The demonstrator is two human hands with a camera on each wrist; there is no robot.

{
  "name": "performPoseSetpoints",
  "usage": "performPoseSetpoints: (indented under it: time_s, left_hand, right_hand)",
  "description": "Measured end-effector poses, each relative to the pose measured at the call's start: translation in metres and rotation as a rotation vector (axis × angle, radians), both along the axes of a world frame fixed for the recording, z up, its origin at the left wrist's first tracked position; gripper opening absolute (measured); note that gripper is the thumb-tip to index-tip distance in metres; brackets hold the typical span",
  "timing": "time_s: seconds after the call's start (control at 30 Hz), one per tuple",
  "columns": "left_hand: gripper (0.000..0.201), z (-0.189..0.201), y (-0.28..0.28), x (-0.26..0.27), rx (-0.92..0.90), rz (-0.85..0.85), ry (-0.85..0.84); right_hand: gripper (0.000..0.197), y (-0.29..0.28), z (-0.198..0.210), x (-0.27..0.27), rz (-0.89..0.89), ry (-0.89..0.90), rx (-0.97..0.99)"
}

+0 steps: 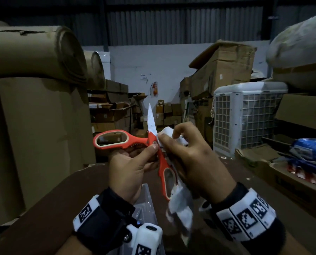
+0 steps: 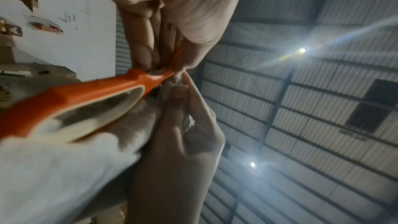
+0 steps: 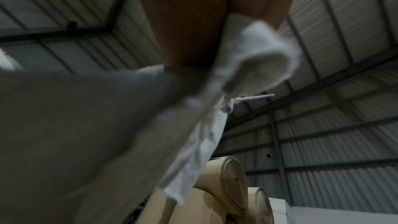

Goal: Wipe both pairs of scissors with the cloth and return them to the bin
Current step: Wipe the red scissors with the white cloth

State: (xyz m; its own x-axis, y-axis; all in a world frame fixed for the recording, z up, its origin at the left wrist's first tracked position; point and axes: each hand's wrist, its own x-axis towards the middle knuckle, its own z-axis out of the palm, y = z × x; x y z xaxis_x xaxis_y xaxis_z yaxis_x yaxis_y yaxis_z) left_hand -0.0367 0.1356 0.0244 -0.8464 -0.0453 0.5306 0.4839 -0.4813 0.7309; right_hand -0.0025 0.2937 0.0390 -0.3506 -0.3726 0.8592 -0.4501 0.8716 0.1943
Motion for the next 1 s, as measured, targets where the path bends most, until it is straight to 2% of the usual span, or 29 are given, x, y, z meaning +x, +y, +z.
performPoseSetpoints:
  time_s: [0.1, 0.23, 0.4, 0.53, 0.63, 0.77, 1.0]
  left_hand:
    - [0.013, -0.001, -0.001, 0.001, -0.011, 0.009, 0.006]
    - [0.008, 0.005, -0.006, -0.002, 0.012, 0.03, 0.003]
    - [0.017, 0.01, -0.011, -0.003, 0.002, 0.034, 0.019]
    - [0.022, 0.005, -0.004, 0.002, -0.044, 0.015, 0.044]
    - [0.02, 0.003, -0.002, 0.002, -0.05, 0.007, 0.061]
    - [0.013, 0.001, -0.001, 0.002, -0.055, 0.032, 0.034]
    - [0.016, -0.001, 0.001, 0.004, -0.024, -0.005, -0.021]
  right_hand:
    - [0.042, 0.0, 0.001, 0.002, 0.006, -0.024, 0.087]
    - [0.031, 0.005, 0.006, 0.007, 0.009, -0.051, 0.156]
    - [0.033, 0.005, 0.013, 0.014, 0.011, 0.073, -0.009]
    - [0.037, -0.003, 0.009, 0.014, -0.039, 0.091, -0.066]
    - [0.031, -0.006, 0.005, 0.011, -0.082, 0.078, -0.018]
    - [0.033, -0.004, 0.006, 0.009, -0.087, 0.049, 0.051]
    - [0.029, 0.005, 0.015, 0.014, -0.054, -0.018, 0.129]
